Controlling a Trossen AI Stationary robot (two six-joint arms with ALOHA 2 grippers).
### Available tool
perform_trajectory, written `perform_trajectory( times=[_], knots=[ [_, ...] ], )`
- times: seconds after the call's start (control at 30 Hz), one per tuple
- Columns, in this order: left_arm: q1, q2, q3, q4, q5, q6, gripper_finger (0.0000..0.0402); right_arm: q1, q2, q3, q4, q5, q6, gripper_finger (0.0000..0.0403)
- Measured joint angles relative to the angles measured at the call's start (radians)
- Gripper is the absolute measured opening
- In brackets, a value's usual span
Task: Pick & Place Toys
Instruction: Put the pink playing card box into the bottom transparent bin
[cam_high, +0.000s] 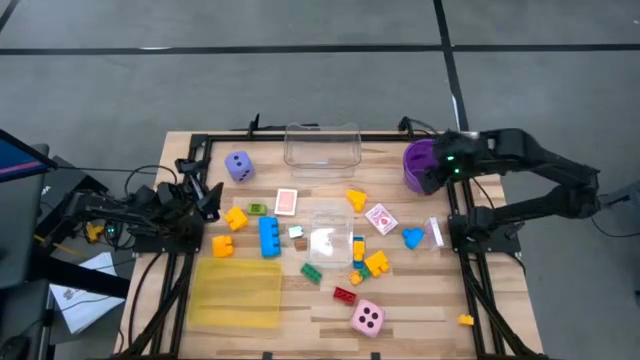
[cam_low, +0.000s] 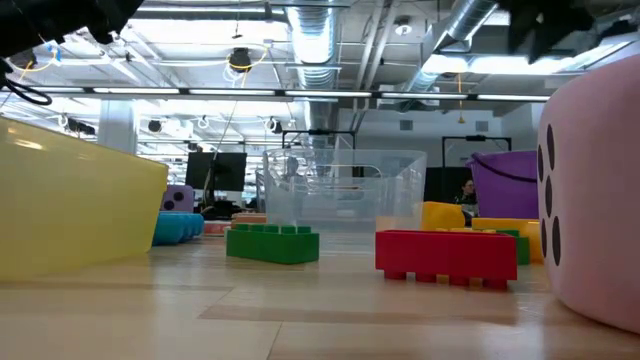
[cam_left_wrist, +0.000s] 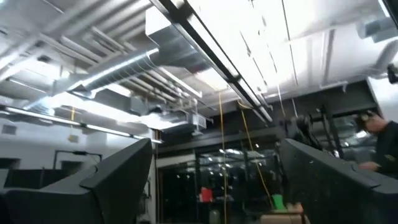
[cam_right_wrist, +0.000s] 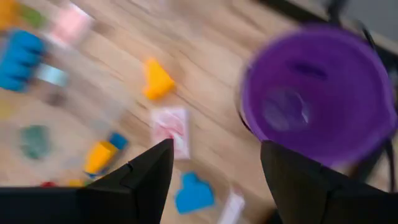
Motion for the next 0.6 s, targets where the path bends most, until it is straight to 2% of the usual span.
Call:
perform_trajectory(
  times=[0.1, 0.23, 0.4, 0.6],
  knots=[
    [0.011, 0.0, 0.0, 0.049, 0.0, 0.004, 0.0352, 0.001, 0.004, -0.066, -0.061, 0.0, 0.09, 0.0234],
    [0.039, 0.0, 0.0, 0.069, 0.0, 0.004, 0.0353, 0.06, -0.02, -0.197, -0.066, -0.045, 0.234, 0.0234],
    [0.072, 0.025, 0.0, 0.066, 0.0, -0.007, 0.0353, 0.18, -0.093, -0.344, -0.045, -0.052, 0.449, 0.0234],
    [0.085, 0.098, 0.0, 0.097, 0.0, -0.029, 0.0346, 0.364, -0.152, -0.487, 0.085, -0.052, 0.736, 0.0234]
  ],
)
